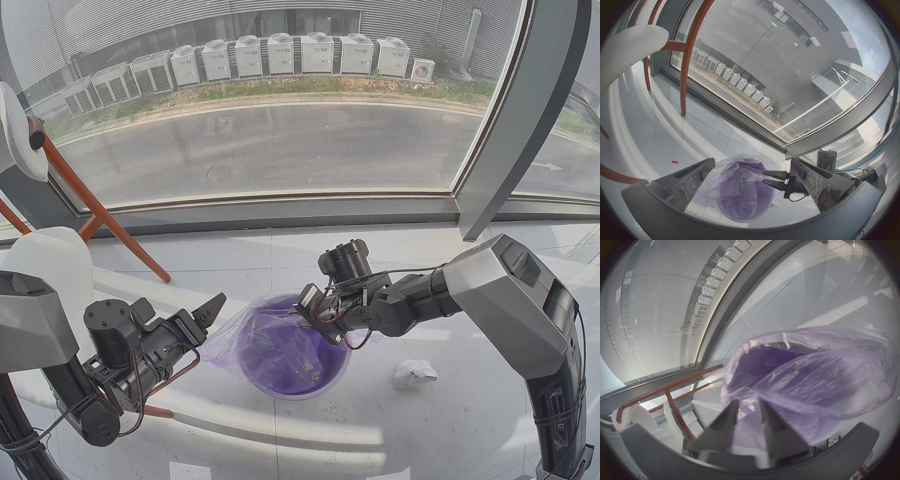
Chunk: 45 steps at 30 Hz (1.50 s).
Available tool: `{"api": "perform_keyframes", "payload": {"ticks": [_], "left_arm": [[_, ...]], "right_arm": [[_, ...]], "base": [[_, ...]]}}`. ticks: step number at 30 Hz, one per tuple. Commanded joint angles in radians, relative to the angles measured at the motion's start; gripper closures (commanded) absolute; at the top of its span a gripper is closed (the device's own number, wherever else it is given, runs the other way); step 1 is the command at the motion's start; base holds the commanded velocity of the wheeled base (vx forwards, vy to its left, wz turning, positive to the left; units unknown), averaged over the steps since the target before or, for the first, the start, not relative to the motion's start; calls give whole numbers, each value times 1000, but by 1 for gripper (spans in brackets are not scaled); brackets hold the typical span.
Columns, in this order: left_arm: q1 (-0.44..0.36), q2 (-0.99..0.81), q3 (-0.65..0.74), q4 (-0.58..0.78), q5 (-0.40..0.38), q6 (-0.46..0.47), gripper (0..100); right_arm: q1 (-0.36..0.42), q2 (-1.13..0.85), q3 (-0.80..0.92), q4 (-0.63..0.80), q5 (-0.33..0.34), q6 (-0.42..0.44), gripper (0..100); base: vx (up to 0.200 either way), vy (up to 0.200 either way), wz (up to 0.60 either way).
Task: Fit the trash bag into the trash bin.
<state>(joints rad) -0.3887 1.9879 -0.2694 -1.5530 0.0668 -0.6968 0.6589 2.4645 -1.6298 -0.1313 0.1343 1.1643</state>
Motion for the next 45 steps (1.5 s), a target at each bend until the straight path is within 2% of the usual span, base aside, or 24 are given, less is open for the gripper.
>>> {"api": "perform_keyframes", "payload": {"ticks": [1,4,9,16,20,28,29,34,45], "left_arm": [[-1,0,-1,-18,1,0,0],[-4,5,-5,-18,-1,0,0],[-58,9,-25,-18,-1,0,0],[-76,11,-47,-18,-9,2,0],[-94,37,-57,-18,-10,0,0],[-111,66,-62,-18,1,-1,0],[-108,65,-64,-18,1,-1,0],[-101,65,-62,-18,8,-1,0],[-102,69,-88,-18,24,-1,0]], "right_arm": [[2,16,-15,56,-4,0,100],[2,22,-32,93,-5,2,100],[19,-2,-5,101,-15,5,100],[80,-136,148,99,-15,34,100],[126,-231,303,87,-4,46,100],[105,-226,324,2,-22,74,100],[105,-216,321,-8,-24,94,0],[91,-173,294,-91,-77,157,0],[59,-42,122,-85,-81,163,0]], "base": [[0,0,0],[0,0,0],[0,0,0],[0,0,0],[0,0,0],[0,0,0],[0,0,0],[0,0,0],[0,0,0]]}}
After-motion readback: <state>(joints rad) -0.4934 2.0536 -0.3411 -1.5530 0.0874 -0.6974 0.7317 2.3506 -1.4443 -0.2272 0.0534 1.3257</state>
